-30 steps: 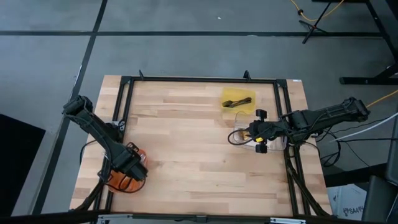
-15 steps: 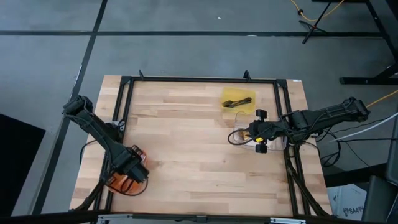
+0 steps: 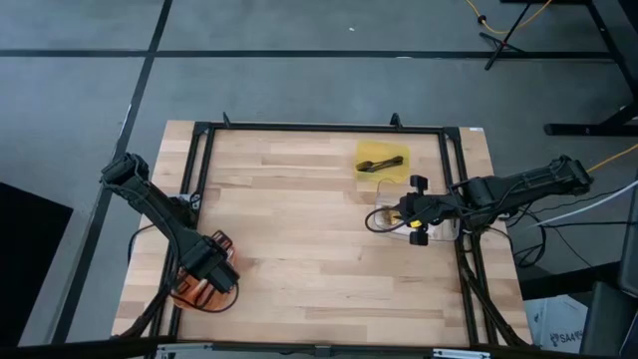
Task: Sort silverware by color (type)
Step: Put the orange fork into the orange bin
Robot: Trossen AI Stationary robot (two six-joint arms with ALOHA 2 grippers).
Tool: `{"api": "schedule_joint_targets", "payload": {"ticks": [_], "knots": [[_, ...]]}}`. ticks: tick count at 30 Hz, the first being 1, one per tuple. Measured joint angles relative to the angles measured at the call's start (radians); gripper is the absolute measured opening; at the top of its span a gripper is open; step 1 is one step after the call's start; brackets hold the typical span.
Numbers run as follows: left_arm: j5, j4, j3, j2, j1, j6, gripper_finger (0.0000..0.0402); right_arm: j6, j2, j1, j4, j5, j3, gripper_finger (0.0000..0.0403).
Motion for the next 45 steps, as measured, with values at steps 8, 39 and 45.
{"api": "schedule_joint_targets", "payload": {"ticks": [8,39,45], "knots": [[-0.059,-0.09,-0.001,0.0,0.002,0.127,0.0011,0.0,0.0,0.0,0.0,0.0,0.0,0.0108],[0.006,-0.107,-0.001,0.005,-0.097,0.42,0.003,0.0,0.0,0.0,-0.001,0.0,0.0,0.0108],[-0.067,-0.07,-0.001,0.005,-0.097,0.419,0.0032,0.0,0.0,0.0,-0.001,0.0,0.0,0.0108]]}}
